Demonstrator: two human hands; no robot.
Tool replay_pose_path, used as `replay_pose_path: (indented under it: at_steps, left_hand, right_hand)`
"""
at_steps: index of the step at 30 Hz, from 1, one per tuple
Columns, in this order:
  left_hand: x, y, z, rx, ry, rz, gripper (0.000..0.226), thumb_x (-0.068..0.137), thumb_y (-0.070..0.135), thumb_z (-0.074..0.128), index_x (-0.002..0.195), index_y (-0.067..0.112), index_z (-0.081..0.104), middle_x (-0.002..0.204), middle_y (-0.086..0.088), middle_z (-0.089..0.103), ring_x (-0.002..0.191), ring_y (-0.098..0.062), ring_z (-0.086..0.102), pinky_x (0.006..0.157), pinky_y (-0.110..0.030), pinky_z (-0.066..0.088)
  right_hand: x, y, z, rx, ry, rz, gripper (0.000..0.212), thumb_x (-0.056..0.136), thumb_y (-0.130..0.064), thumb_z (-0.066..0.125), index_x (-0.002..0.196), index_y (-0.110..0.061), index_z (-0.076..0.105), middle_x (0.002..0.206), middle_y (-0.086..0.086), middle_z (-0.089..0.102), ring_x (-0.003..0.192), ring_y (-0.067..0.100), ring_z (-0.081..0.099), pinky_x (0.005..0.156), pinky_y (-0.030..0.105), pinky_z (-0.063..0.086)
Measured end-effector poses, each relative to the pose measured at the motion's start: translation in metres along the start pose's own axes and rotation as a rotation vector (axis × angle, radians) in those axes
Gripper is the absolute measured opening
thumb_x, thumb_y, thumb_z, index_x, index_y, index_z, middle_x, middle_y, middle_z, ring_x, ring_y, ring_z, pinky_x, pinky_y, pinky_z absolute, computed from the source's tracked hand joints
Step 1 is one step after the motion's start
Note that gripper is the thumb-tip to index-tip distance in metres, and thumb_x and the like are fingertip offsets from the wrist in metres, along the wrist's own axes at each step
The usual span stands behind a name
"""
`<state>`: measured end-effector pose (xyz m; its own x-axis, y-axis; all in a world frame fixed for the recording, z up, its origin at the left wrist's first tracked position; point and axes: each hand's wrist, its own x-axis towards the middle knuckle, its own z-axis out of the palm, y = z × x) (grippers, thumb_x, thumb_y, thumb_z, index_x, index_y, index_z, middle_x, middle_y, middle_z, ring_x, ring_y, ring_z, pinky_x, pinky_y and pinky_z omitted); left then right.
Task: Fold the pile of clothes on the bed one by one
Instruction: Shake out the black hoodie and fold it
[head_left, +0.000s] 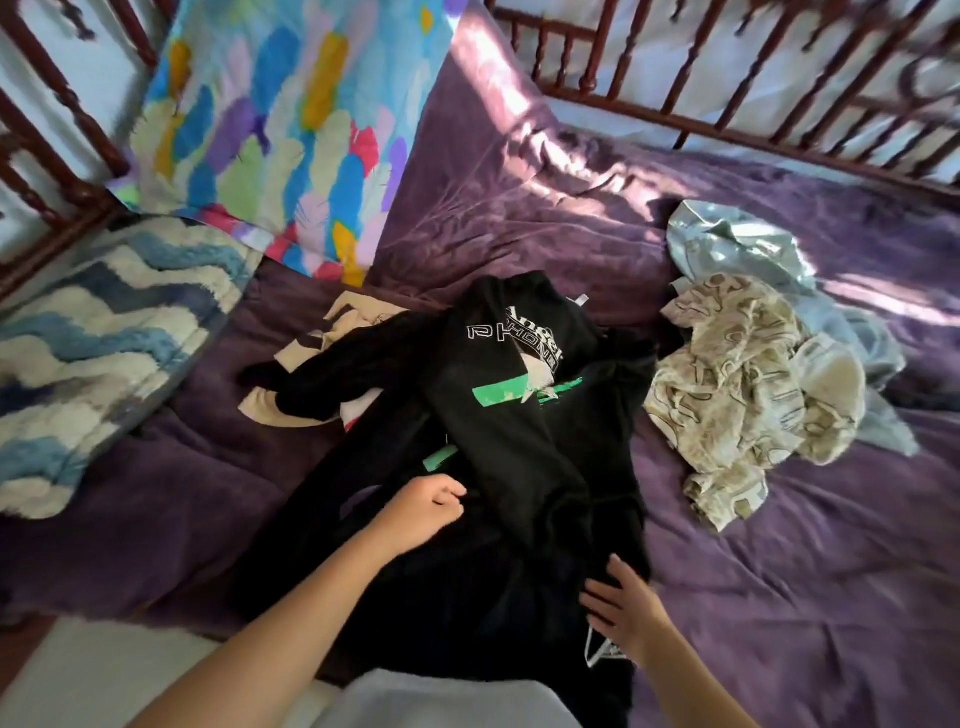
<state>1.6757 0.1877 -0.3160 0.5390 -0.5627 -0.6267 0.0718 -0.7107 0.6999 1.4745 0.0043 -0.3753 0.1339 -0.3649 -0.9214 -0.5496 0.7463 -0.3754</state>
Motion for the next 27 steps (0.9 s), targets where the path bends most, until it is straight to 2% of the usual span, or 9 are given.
replay_pose_path:
  at_steps: [3, 8, 14, 17, 19, 20, 21, 24, 27]
  left_hand:
    - [0.012, -0.014, -0.022, 0.025, 0.126, -0.087, 0.031, 0.092, 0.016, 0.052, 0.123, 0.013, 0.056, 0.117, -0.003, 0.062, 0.091, -0.009, 0.055, 0.077, -0.018, 0.04]
    - [0.036, -0.012, -0.043, 0.046, 0.306, -0.126, 0.041, 0.093, 0.016, 0.052, 0.133, 0.011, 0.046, 0.131, -0.012, 0.052, 0.115, -0.026, 0.052, 0.087, -0.03, 0.039]
    - [0.072, -0.002, -0.06, 0.353, 0.461, -0.111, 0.063, 0.086, 0.023, 0.065, 0.141, 0.012, 0.036, 0.139, -0.013, 0.043, 0.13, -0.032, 0.038, 0.099, -0.044, 0.042]
    - [0.088, 0.002, -0.064, 0.329, 0.408, -0.132, 0.068, 0.085, 0.027, 0.065, 0.143, 0.015, 0.031, 0.134, -0.014, 0.048, 0.125, -0.032, 0.045, 0.102, -0.047, 0.039]
    - [0.097, 0.005, -0.065, 0.297, 0.389, -0.141, 0.067, 0.087, 0.026, 0.063, 0.144, 0.017, 0.028, 0.134, -0.012, 0.049, 0.124, -0.029, 0.047, 0.105, -0.046, 0.036]
    - [0.1, 0.007, -0.066, 0.289, 0.38, -0.148, 0.066, 0.088, 0.027, 0.061, 0.145, 0.019, 0.027, 0.134, -0.01, 0.049, 0.123, -0.028, 0.048, 0.105, -0.046, 0.035]
    - [0.104, 0.008, -0.068, 0.274, 0.371, -0.157, 0.065, 0.089, 0.027, 0.059, 0.145, 0.021, 0.026, 0.134, -0.008, 0.049, 0.122, -0.028, 0.048, 0.105, -0.046, 0.034]
    - [0.112, 0.013, -0.071, 0.101, 0.338, -0.141, 0.06, 0.089, 0.016, 0.058, 0.143, 0.018, 0.031, 0.124, -0.009, 0.054, 0.113, -0.027, 0.052, 0.099, -0.038, 0.039]
    - [0.111, 0.02, -0.073, -0.078, 0.308, -0.11, 0.045, 0.089, 0.005, 0.056, 0.133, 0.007, 0.046, 0.097, -0.006, 0.06, 0.095, -0.022, 0.056, 0.085, -0.031, 0.042]
  right_hand:
    - [0.014, 0.016, 0.01, -0.204, 0.128, -0.074, 0.041, 0.092, -0.022, 0.057, 0.13, -0.009, 0.046, 0.099, 0.01, 0.055, 0.086, 0.025, 0.052, 0.084, 0.04, 0.044]
    - [0.03, 0.006, 0.03, -0.396, 0.232, -0.202, 0.066, 0.085, -0.021, 0.065, 0.141, -0.006, 0.034, 0.133, 0.02, 0.048, 0.116, 0.034, 0.052, 0.097, 0.034, 0.043]
    - [0.05, -0.002, 0.029, -0.528, 0.247, -0.201, 0.078, 0.084, -0.016, 0.066, 0.147, -0.009, 0.021, 0.14, 0.018, 0.039, 0.123, 0.034, 0.046, 0.097, 0.035, 0.04]
    - [0.061, 0.0, 0.023, -0.474, 0.236, -0.157, 0.072, 0.083, -0.008, 0.064, 0.144, -0.01, 0.026, 0.116, 0.014, 0.059, 0.078, 0.026, 0.061, 0.067, 0.029, 0.054]
    - [0.067, 0.002, 0.019, -0.422, 0.191, -0.098, 0.068, 0.084, -0.004, 0.061, 0.143, -0.013, 0.028, 0.089, 0.009, 0.061, 0.048, 0.015, 0.049, 0.036, 0.019, 0.039]
    - [0.069, 0.003, 0.017, -0.414, 0.178, -0.08, 0.067, 0.085, -0.003, 0.06, 0.143, -0.014, 0.028, 0.084, 0.008, 0.059, 0.046, 0.013, 0.047, 0.033, 0.017, 0.035]
    - [0.07, 0.002, 0.016, -0.4, 0.165, -0.077, 0.067, 0.085, -0.005, 0.061, 0.143, -0.014, 0.029, 0.089, 0.009, 0.059, 0.053, 0.015, 0.052, 0.038, 0.018, 0.042]
    - [0.07, -0.003, 0.018, -0.491, 0.22, -0.134, 0.076, 0.083, -0.016, 0.068, 0.147, -0.015, 0.026, 0.131, 0.019, 0.042, 0.11, 0.033, 0.053, 0.092, 0.036, 0.049]
    - [0.068, -0.009, 0.033, -0.591, 0.286, -0.104, 0.079, 0.083, -0.026, 0.067, 0.147, -0.018, 0.023, 0.138, 0.021, 0.031, 0.121, 0.039, 0.043, 0.102, 0.04, 0.039]
